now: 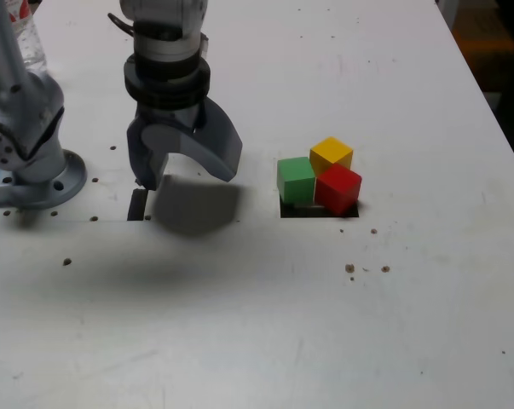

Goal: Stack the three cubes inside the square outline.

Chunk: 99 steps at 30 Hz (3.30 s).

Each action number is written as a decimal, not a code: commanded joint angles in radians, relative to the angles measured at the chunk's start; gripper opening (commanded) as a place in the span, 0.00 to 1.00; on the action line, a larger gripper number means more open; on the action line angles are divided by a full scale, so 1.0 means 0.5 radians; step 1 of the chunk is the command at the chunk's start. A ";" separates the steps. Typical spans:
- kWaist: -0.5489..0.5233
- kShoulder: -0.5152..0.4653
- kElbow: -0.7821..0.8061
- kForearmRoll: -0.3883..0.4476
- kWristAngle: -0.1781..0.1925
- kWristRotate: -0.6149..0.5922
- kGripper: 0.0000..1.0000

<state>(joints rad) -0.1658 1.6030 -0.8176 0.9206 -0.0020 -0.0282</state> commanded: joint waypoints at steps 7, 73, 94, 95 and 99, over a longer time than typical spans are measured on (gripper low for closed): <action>-0.003 -0.014 -0.058 0.090 0.011 -0.002 0.96; -0.472 0.526 -1.380 0.489 -0.277 -0.043 0.96; -0.478 0.849 -1.626 0.279 -0.239 0.658 0.95; -0.477 0.863 -1.628 0.260 -0.235 0.665 0.95; -0.467 0.932 -1.650 0.194 -0.229 0.698 0.95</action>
<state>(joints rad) -0.4021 2.0536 -1.6337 1.0261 -0.1174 0.3144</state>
